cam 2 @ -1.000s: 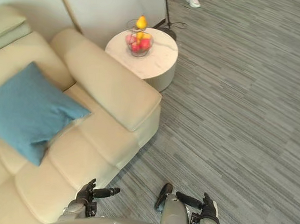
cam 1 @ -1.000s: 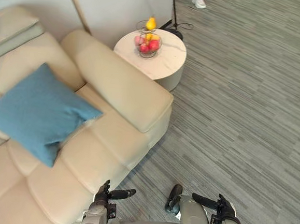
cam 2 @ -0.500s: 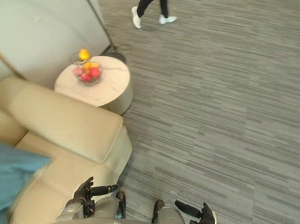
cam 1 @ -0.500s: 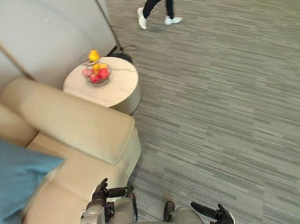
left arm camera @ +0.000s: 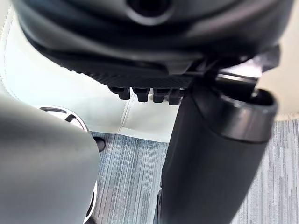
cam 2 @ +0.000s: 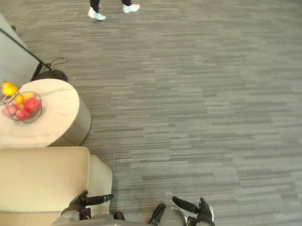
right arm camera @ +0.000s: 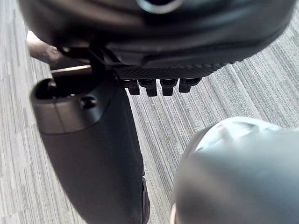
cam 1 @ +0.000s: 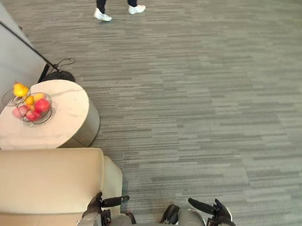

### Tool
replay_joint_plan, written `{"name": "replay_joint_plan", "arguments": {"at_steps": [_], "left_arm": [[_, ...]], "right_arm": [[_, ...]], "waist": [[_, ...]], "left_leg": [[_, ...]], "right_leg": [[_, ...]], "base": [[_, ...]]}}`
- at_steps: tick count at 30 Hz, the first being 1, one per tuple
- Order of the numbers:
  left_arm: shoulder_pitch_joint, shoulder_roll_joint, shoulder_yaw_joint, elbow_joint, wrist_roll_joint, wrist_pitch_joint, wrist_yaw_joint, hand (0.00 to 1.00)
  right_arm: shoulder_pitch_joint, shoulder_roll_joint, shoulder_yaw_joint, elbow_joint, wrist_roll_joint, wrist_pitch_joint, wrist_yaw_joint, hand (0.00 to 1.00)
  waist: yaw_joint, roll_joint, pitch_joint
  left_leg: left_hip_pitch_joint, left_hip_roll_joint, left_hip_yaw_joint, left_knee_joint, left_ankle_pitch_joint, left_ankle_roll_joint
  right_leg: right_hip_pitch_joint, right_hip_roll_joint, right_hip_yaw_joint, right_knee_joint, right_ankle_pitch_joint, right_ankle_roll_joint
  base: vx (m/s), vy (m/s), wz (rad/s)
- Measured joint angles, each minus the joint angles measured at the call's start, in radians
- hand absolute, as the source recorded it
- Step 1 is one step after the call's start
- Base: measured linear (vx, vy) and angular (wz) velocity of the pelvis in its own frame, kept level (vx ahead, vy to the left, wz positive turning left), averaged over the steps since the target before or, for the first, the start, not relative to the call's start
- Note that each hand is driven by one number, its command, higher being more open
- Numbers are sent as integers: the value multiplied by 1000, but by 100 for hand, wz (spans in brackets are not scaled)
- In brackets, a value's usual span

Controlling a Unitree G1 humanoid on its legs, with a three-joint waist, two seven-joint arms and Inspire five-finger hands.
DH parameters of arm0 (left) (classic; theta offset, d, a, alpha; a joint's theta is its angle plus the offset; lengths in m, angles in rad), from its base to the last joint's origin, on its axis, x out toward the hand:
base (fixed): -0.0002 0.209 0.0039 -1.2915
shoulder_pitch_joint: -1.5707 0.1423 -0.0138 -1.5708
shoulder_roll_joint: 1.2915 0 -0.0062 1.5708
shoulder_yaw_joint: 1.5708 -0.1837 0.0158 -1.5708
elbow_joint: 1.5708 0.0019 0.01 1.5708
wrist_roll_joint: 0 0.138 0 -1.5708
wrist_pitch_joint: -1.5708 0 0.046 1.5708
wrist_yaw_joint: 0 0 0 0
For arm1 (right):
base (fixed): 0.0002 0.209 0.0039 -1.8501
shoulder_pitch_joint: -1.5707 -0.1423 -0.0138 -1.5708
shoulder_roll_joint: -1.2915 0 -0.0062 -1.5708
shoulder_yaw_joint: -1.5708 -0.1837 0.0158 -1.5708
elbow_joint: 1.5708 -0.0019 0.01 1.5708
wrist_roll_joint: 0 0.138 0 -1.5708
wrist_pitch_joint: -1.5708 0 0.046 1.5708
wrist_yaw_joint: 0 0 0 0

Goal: Pick up cushions and gather them together orderly.

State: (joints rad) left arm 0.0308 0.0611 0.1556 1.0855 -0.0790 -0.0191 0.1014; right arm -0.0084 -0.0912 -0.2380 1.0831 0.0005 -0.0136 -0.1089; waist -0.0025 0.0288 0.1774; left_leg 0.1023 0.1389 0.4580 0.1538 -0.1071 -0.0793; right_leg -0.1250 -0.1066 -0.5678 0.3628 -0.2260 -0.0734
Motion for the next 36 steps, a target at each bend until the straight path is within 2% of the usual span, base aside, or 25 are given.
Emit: {"name": "replay_joint_plan", "arguments": {"at_steps": [3, 5, 6, 7, 9, 11, 12, 14, 16, 17, 18, 19, 21, 23, 24, 25, 26, 27, 28, 29, 30, 31, 32, 34, 36], "left_arm": [[-5, 3, -14, -16, 3, -17, -8, 100], [-5, -8, 8, -42, 5, -24, -19, 100], [-5, -14, 18, -44, 8, -28, -17, 100], [-9, -21, 18, -47, 5, -34, -20, 100], [-11, -22, 17, -58, 4, -37, -22, 100], [-10, -30, 23, -85, 0, -40, -21, 100], [-11, -32, 26, -86, 0, -41, -21, 100], [-9, -40, 31, -103, -3, -43, -19, 100], [-7, -44, 40, -104, -12, -45, -19, 100], [-5, -45, 52, -101, -11, -42, -19, 100], [-5, -45, 54, -101, -11, -42, -19, 100], [-8, -39, 58, -102, -10, -38, -21, 100], [-2, -22, 53, -97, -8, -33, -18, 100], [-1, -13, 24, -87, -9, -33, -18, 100], [-2, -10, 2, -79, -8, -33, -18, 100], [-3, -1, -37, -69, -8, -32, -19, 100], [-6, 0, -46, -65, -8, -32, -19, 100], [-19, 0, -50, -59, -8, -32, -17, 100], [-20, 2, -50, -60, -7, -32, -16, 100], [-18, 7, -49, -61, -7, -33, -15, 100], [-3, 34, -50, -58, -4, -34, -15, 100], [-11, 17, -60, -39, 4, -25, -16, 100], [-15, 10, -71, -39, 11, -23, -22, 100], [-18, -1, -74, -39, 34, -23, -26, 100], [-10, -7, -70, -39, 36, -30, -18, 100]], "right_arm": [[-2, 13, 36, -1, 0, -9, 0, 100], [2, 13, 39, -3, 3, -8, -4, 100], [2, 15, 36, -9, 4, -7, -7, 100], [2, 9, 34, -10, 5, -7, -12, 100], [6, 6, 26, -7, 7, -3, -17, 100], [16, 7, 23, -11, 6, 1, -26, 100], [16, 7, 23, -11, 6, 1, -26, 100], [15, 11, 25, -11, 6, 1, -27, 100], [18, 21, 29, -10, 7, 5, -26, 100], [20, 28, 33, -19, 6, 5, -23, 100], [20, 30, 33, -22, 6, 5, -23, 100], [25, 41, 31, -32, 6, 4, -25, 100], [25, 65, 21, -32, 3, 3, -22, 100], [27, 61, 19, -38, 2, 3, -12, 100], [27, 58, 20, -39, 2, 1, -10, 100], [29, 51, 16, -50, 6, 1, -3, 100], [28, 51, 9, -60, 5, -1, -2, 100], [20, 46, 1, -68, 3, -11, -1, 100], [15, 40, 2, -70, 1, -13, 2, 100], [9, 38, 2, -70, 1, -18, -1, 100], [2, 41, 3, -64, 1, -18, -6, 100], [-17, 28, -1, -44, 2, -17, -9, 100], [-31, 24, -11, -36, 2, -17, -12, 100], [-29, 8, -43, 11, 2, -3, -14, 100], [1, 3, -57, 11, 13, 1, -13, 100]], "waist": [[3, -12, 8], [12, 9, 19], [13, 13, 26], [20, 26, 34], [21, 15, 42], [37, 9, 45], [41, 10, 45], [58, 14, 48], [68, 20, 47], [76, 12, 34], [76, 12, 31], [77, -1, 24], [86, -30, 12], [81, -31, 14], [75, -32, 14], [49, -29, 15], [40, -29, 14], [34, -10, 27], [33, 0, 31], [31, 2, 33], [26, -38, 31], [30, -3, 41], [23, -10, 51], [12, -8, 52], [9, 5, 40]], "left_leg": [[-61, 80, 0, 210, -34, -14], [-145, 177, -42, 516, -105, 49], [-166, 181, -76, 582, -128, 49], [-207, 158, -154, 640, -160, 34], [-253, 98, -208, 613, -179, 27], [-315, -8, -278, 440, -175, 26], [-322, -20, -287, 416, -173, 27], [-361, -99, -379, 192, -95, 8], [-359, -111, -400, 101, 6, 24], [-352, -112, -407, 107, 68, 55], [-353, -112, -407, 112, 74, 59], [-343, -105, -377, 136, 65, 54], [-259, -74, -280, 114, 8, 54], [-187, -64, -264, 96, -18, 57], [-151, -63, -261, 88, -30, 57], [-77, -58, -255, 68, -57, 60], [-51, -52, -249, 57, -59, 64], [11, -12, -221, 31, -60, 65], [32, 15, -205, 30, -60, 65], [53, 40, -185, 29, -62, 62], [105, 55, -129, 27, -77, 2], [120, 97, -119, 23, -103, -41], [114, 71, -121, -1, -111, -52], [107, 24, -121, -34, -98, -46], [55, 65, -111, 142, -60, -51]], "right_leg": [[38, 68, 65, -82, 15, -14], [97, 165, 162, -162, 39, -34], [110, 186, 190, -170, 41, -41], [142, 212, 237, -184, 43, -44], [172, 216, 277, -198, 44, -45], [203, 217, 357, -221, 45, -44], [206, 217, 366, -223, 44, -44], [231, 224, 451, -259, 45, -43], [268, 239, 524, -292, 43, -41], [285, 240, 598, -303, 31, -37], [284, 240, 607, -301, 30, -37], [273, 227, 638, -268, 19, -22], [168, 213, 616, 17, -40, 125], [80, 177, 510, 276, -23, 249], [36, 138, 447, 391, -22, 269], [-24, 19, 283, 569, -58, 197], [-48, -35, 214, 605, -82, 154], [-93, -104, 100, 596, -129, 81], [-115, -120, 55, 545, -136, 71], [-140, -126, 17, 451, -131, 74], [-159, -122, -21, 137, 74, 6], [-137, -51, -10, 110, 49, -32], [-139, -42, 9, 94, 47, -35], [-89, -15, 20, 52, 36, -47], [-20, 35, 22, -6, -3, -35]], "base": [[20, -216, -71], [57, -178, -131], [150, -102, -151], [140, -42, -111], [139, -63, -91], [170, -80, -86], [240, -16, -95], [225, 5, -110], [414, 49, -121], [546, 59, -107], [565, 47, -123], [424, 16, -109], [463, 26, -133], [347, 46, -75], [479, 32, -56], [402, 4, -38], [596, -30, -50], [484, -103, -47], [587, -179, -56], [599, -235, -59], [720, -330, -87], [594, -276, -87], [494, -238, -74], [265, -117, -26], [260, -126, -4]]}}
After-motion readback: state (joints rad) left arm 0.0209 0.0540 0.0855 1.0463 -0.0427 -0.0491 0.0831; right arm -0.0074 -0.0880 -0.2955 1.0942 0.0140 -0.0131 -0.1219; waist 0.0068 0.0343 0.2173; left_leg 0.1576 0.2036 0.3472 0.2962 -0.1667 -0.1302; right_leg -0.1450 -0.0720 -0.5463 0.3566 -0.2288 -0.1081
